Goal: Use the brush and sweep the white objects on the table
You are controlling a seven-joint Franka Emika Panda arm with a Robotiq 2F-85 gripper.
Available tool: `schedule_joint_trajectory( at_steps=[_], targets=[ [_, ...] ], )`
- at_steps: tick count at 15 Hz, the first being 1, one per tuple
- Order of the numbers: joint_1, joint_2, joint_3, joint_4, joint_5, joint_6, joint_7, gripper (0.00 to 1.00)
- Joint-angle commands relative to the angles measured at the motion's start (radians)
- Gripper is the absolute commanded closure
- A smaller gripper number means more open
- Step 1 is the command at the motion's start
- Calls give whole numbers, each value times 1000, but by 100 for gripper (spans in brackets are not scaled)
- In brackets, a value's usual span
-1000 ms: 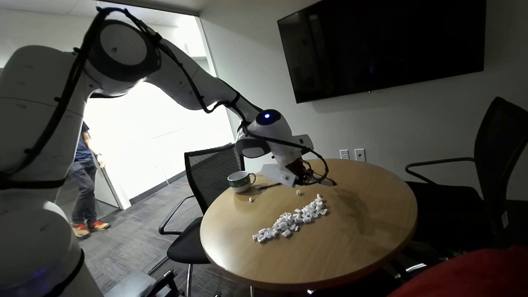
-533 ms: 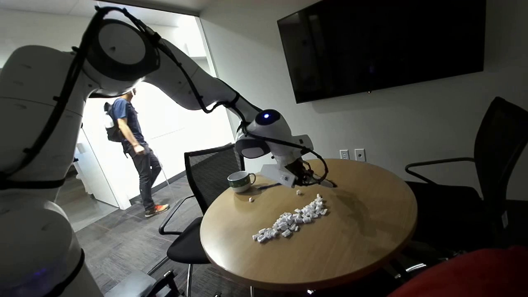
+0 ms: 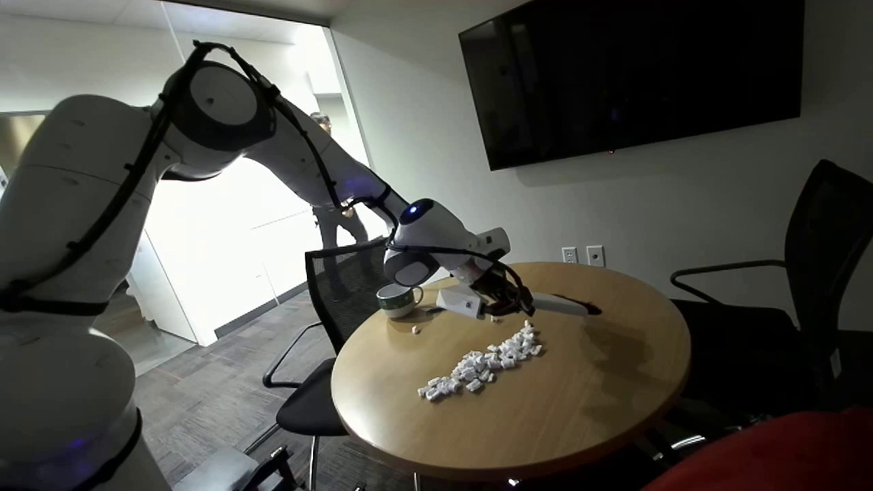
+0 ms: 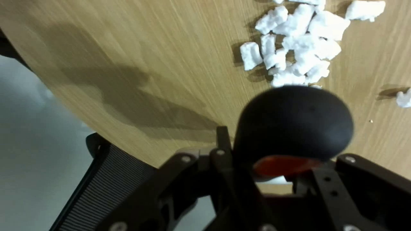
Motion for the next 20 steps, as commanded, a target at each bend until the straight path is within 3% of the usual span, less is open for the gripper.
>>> schedule_joint_trajectory(
  at_steps=[1, 2, 3, 4, 9, 11, 20],
  targets=[
    [57, 13, -49, -11, -33, 23, 56, 86],
    [-7, -14, 9, -47, -220, 44, 192, 86],
    [-16, -21, 10, -43, -281, 26, 222, 86],
    [-17, -21, 22, -7, -185, 8, 123, 86],
    [-187, -77, 227, 11, -205, 4, 97, 86],
    [-229, -81, 275, 6, -203, -13, 91, 86],
    [-159, -60, 168, -49, -238, -109, 132, 86]
  ],
)
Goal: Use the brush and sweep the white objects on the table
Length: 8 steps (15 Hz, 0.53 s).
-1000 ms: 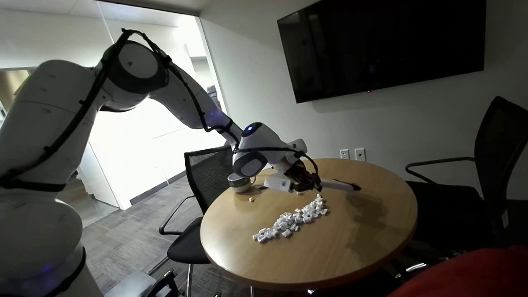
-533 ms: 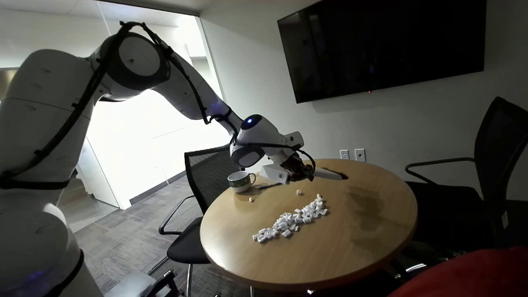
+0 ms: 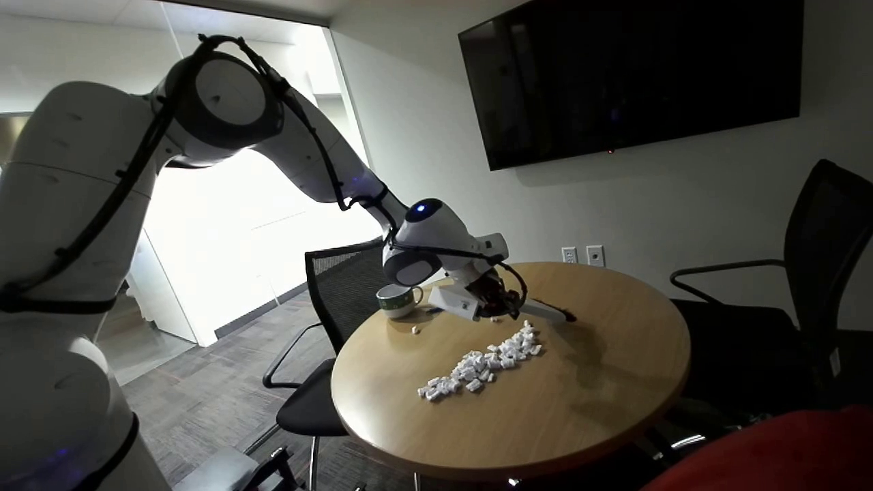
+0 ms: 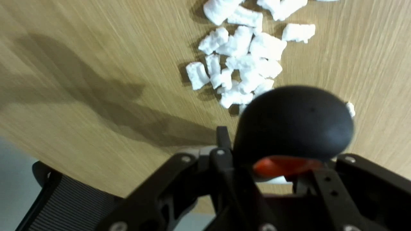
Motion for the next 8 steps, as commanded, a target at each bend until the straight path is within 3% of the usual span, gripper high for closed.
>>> schedule_joint_trajectory(
  at_steps=[1, 4, 5, 8],
  targets=[
    [51, -19, -58, -26, -32, -60, 17, 86],
    [127, -23, -133, -62, -63, -91, 49, 86],
    [95, -42, -106, -114, -227, -63, 182, 86],
    [117, -72, -137, -192, -472, -61, 388, 86]
  ],
)
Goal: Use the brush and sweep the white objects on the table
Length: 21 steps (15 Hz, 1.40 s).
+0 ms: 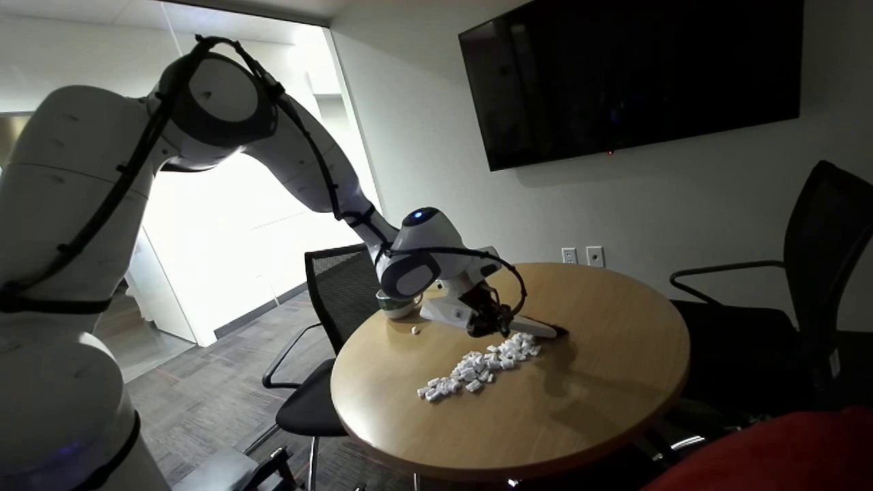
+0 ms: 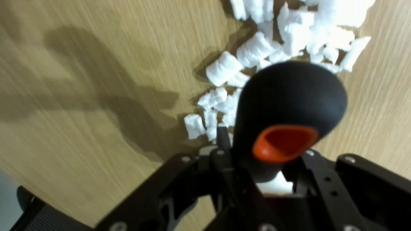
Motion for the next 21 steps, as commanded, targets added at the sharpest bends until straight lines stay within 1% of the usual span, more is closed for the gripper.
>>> schedule_joint_trajectory(
  at_steps=[1, 3, 5, 10, 12, 13, 14, 16, 17, 19, 21],
  targets=[
    [27, -87, -37, -138, -275, 6, 242, 86],
    [51, -123, -60, -203, -398, 14, 351, 86],
    [69, -165, -74, -265, -480, 13, 425, 86],
    [160, -279, -138, -408, -596, 8, 544, 86],
    [224, -313, -196, -454, -633, 11, 585, 86],
    [290, -324, -251, -473, -613, 13, 579, 86],
    [347, -329, -309, -489, -626, 29, 599, 86],
    [502, -310, -470, -511, -626, 119, 641, 86],
    [575, -297, -544, -518, -605, 166, 643, 86],
    [690, -289, -664, -527, -557, 235, 623, 86],
    [753, -311, -738, -522, -533, 256, 599, 86]
  ],
)
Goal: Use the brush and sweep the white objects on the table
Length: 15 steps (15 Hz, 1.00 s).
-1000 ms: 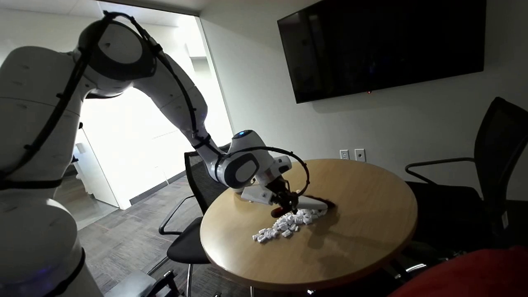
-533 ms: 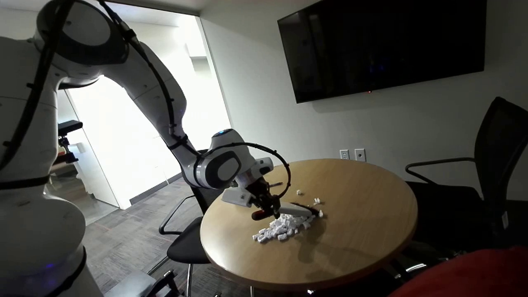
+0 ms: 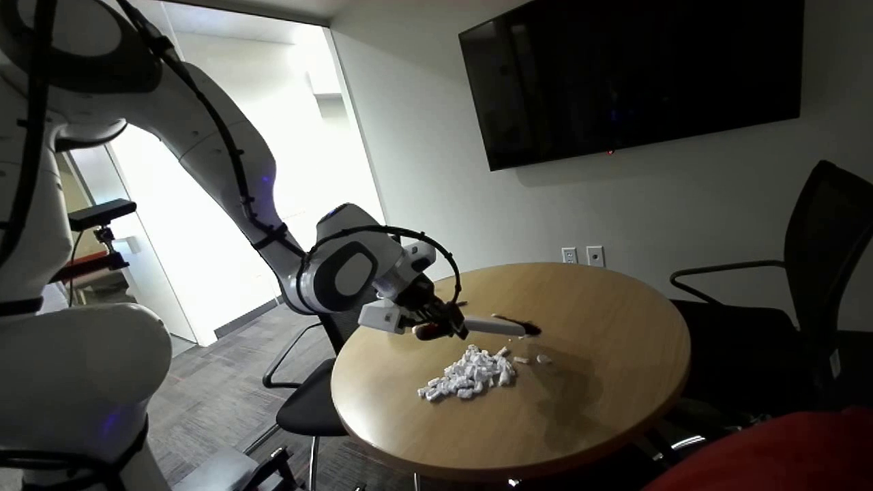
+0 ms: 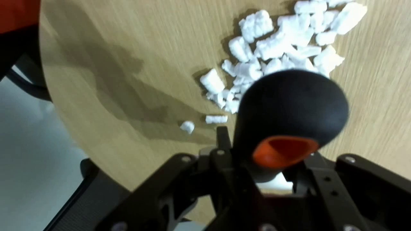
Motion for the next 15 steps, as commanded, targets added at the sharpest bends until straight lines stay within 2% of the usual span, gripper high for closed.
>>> schedule_joint_trajectory(
  at_steps=[1, 6, 10, 13, 14, 15],
  targets=[
    [132, -26, -142, 2, 48, 52, -22, 86],
    [122, -86, -194, 120, -5, -110, -44, 86],
    [79, -163, -189, 234, -43, -341, -98, 86],
    [26, -187, -141, 313, 12, -473, -165, 86],
    [-130, -210, 0, 332, -72, -488, -108, 86],
    [-182, -217, 56, 347, -57, -505, -122, 86]
  ],
)
